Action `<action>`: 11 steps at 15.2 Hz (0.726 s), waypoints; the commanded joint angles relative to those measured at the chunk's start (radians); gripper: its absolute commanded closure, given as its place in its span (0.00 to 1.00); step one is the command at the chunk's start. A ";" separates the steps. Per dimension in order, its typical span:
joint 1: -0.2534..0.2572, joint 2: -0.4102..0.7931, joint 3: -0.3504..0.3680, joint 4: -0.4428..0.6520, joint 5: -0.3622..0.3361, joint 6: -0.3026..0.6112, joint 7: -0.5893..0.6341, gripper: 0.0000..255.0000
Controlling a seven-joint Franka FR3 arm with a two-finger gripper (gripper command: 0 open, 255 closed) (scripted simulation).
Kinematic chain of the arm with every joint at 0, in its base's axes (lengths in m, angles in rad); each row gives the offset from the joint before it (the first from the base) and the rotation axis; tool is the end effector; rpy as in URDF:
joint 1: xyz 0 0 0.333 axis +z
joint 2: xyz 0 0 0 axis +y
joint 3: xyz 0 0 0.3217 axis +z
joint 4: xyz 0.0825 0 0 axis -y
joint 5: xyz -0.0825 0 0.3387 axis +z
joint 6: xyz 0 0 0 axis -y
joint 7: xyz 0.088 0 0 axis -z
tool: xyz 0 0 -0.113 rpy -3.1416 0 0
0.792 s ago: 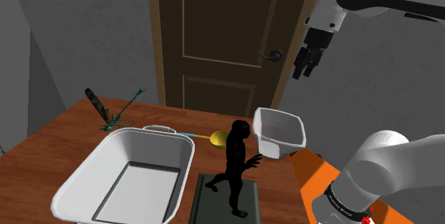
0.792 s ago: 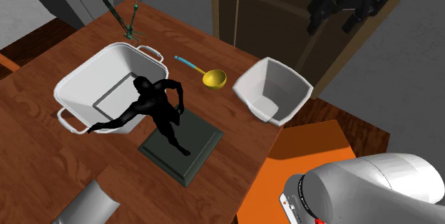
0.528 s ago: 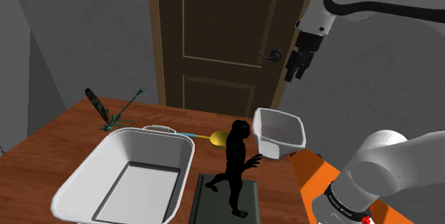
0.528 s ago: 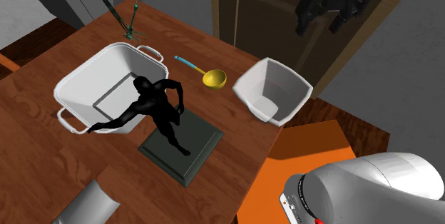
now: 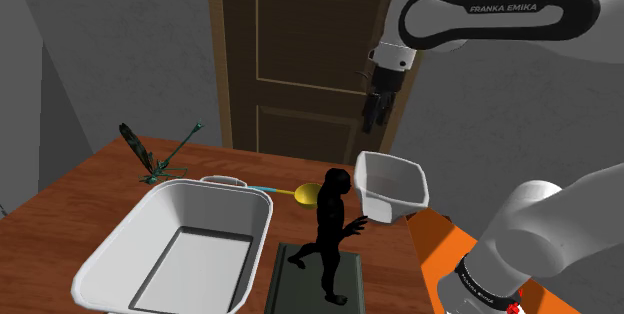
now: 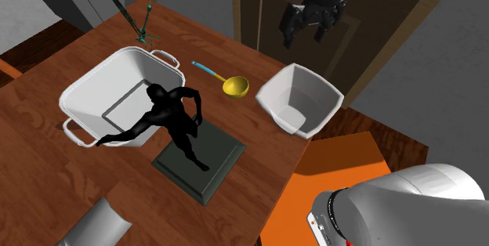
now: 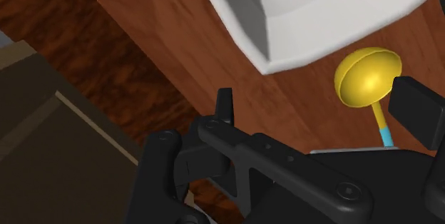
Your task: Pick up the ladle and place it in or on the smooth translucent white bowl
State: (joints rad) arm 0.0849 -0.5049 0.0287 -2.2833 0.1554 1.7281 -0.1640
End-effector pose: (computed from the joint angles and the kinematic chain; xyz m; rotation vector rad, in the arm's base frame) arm 0.3434 0.0562 0.5490 -2.9780 -0.3673 0.0697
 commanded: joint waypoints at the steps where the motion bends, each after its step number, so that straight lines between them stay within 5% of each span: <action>1: 0.020 0.052 0.018 0.003 0.009 0.043 -0.014 0.00; 11: 0.109 0.350 0.113 0.095 0.027 0.217 -0.068 0.00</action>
State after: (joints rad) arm 0.1862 -0.1812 0.1332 -2.1981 0.1828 1.9314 -0.2256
